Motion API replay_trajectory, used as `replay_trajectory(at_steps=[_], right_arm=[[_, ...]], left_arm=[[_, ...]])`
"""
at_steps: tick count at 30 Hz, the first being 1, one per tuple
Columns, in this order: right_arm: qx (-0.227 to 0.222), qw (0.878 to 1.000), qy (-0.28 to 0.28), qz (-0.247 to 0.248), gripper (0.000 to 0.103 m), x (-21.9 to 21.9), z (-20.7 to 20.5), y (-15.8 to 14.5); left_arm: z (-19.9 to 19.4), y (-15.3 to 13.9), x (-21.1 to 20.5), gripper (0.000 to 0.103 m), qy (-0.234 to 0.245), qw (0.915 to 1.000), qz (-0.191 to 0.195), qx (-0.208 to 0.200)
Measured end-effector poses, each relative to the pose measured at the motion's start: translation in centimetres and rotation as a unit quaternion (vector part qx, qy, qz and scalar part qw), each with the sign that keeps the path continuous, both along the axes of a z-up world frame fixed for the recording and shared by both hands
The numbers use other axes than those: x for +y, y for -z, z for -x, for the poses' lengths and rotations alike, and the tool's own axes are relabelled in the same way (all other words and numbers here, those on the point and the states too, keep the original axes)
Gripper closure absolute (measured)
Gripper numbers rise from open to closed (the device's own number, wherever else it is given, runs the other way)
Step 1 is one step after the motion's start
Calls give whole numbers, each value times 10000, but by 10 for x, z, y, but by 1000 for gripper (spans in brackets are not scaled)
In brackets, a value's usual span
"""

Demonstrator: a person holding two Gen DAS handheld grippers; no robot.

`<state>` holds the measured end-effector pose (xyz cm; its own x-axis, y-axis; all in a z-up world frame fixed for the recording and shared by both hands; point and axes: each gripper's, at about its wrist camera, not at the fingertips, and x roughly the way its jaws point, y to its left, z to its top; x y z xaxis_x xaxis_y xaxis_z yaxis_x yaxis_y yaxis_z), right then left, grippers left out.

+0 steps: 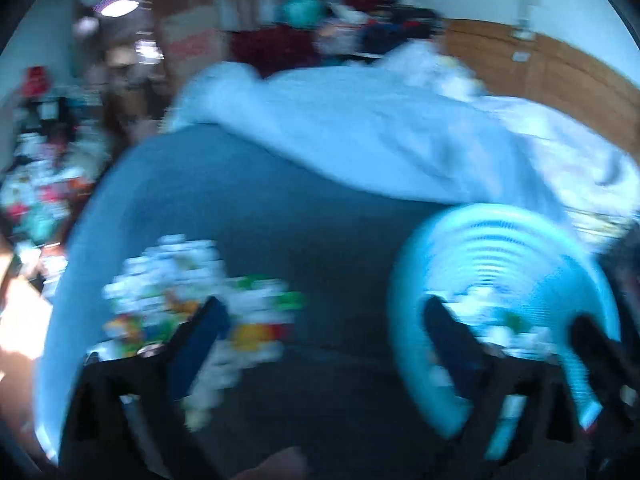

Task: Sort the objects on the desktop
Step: 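Move both open grippers back toward the cap pile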

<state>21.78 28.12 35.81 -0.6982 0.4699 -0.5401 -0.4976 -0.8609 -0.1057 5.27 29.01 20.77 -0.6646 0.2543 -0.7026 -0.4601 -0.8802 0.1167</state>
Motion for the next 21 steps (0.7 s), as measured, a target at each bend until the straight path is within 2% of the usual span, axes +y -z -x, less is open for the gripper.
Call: replay_trajectory(at_steps=[3, 5, 9, 13, 17, 21], right_arm=[[-87, 9989, -457, 85, 0, -33, 20, 0], [-147, 9986, -508, 67, 0, -53, 30, -1], [-75, 9955, -946, 71, 0, -88, 44, -7], [25, 9886, -1452, 408, 0, -113, 63, -17], [122, 9842, -1740, 303, 0, -138, 84, -27], [276, 9816, -1865, 314, 0, -152, 92, -37]], left_arm=[[14, 2, -49, 2, -549, 9985, 45, 44], [21, 3, -83, 2, -885, 9960, 45, 87], [33, 3, -152, 2, -1632, 9866, -58, -13], [37, 3, -208, 2, -2240, 9744, -212, -21], [41, 2, -236, 2, -2508, 9676, -283, -61], [41, 1, -246, 2, -2529, 9669, -322, -40]])
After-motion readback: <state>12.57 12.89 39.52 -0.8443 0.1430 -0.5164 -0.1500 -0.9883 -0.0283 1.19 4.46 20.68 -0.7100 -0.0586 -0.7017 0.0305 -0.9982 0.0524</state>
